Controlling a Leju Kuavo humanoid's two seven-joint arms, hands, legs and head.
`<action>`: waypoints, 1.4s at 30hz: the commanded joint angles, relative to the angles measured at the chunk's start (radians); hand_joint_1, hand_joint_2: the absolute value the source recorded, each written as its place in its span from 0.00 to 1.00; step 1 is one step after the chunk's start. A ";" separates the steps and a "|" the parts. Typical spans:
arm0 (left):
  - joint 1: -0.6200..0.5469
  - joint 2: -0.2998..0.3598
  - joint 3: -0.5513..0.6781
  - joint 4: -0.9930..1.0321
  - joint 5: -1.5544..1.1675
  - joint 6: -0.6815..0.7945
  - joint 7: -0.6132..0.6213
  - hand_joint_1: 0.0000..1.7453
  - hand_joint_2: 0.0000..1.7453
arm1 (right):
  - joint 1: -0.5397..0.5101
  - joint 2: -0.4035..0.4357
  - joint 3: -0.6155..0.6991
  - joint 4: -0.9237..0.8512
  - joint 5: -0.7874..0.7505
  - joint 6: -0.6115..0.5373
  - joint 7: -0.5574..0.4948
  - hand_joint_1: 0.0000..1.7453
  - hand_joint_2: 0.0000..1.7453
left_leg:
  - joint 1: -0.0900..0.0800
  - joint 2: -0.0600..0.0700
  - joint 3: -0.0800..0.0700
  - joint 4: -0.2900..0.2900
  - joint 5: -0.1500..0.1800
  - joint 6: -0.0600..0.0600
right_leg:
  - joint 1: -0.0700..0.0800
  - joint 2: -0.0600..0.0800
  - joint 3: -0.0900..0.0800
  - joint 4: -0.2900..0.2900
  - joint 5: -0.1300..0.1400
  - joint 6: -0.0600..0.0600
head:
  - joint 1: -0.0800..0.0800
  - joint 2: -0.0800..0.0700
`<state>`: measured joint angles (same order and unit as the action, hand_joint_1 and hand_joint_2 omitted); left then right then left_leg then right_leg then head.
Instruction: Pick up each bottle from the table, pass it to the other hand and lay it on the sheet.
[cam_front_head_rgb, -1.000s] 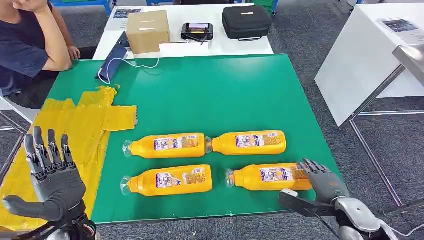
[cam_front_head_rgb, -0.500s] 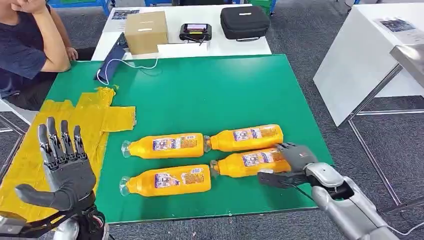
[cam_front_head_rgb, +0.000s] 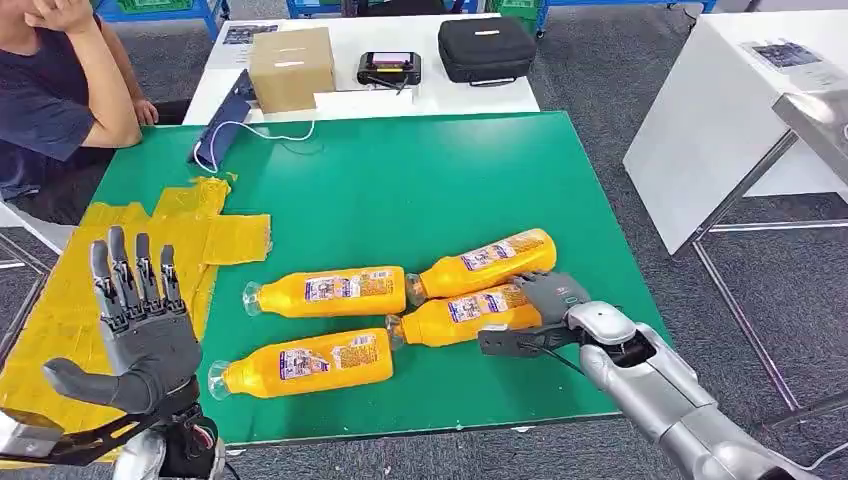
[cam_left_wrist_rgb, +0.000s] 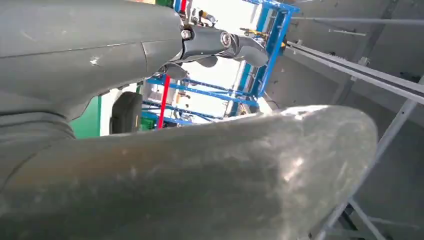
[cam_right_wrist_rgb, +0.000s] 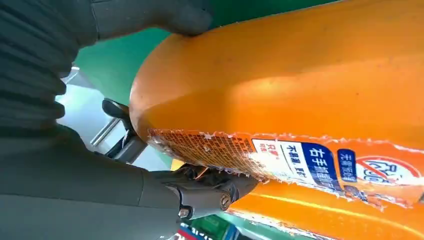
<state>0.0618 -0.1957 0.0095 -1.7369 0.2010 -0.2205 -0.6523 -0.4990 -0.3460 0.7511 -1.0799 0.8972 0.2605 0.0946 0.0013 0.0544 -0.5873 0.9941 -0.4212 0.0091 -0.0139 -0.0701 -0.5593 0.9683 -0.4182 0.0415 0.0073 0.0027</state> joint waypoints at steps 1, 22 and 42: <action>-0.051 0.048 -0.055 0.087 0.017 0.016 -0.002 0.00 0.00 | 0.016 0.018 0.161 0.167 -0.096 0.027 -0.058 1.00 1.00 | 0.002 -0.004 0.003 -0.003 0.001 -0.001 | 0.001 0.003 0.004 -0.004 0.001 -0.002 | 0.000 0.000; 0.189 -0.063 0.112 -0.176 -0.065 0.052 -0.046 0.00 0.00 | 0.880 0.228 -0.460 -0.887 -0.298 -0.762 -0.177 1.00 1.00 | 0.001 -0.019 -0.011 0.002 -0.005 -0.002 | 0.001 -0.006 -0.004 0.002 -0.010 0.000 | 0.000 0.000; 0.170 0.019 -0.020 -0.060 -0.050 0.043 0.054 0.00 0.00 | 0.835 0.414 -0.573 -0.850 -0.519 -0.870 -0.528 1.00 1.00 | 0.000 -0.012 -0.010 -0.002 -0.005 -0.002 | -0.001 0.001 -0.006 -0.001 -0.007 0.002 | 0.000 0.000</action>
<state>0.2759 -0.2575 0.1003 -1.9475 0.1282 -0.1537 -0.6710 0.4482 0.0312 0.1396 -1.9615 0.4204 -0.5974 -0.3653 0.0005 0.0440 -0.6021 0.9939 -0.4250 0.0085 -0.0142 -0.0771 -0.5700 0.9683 -0.4249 0.0453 0.0072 0.0027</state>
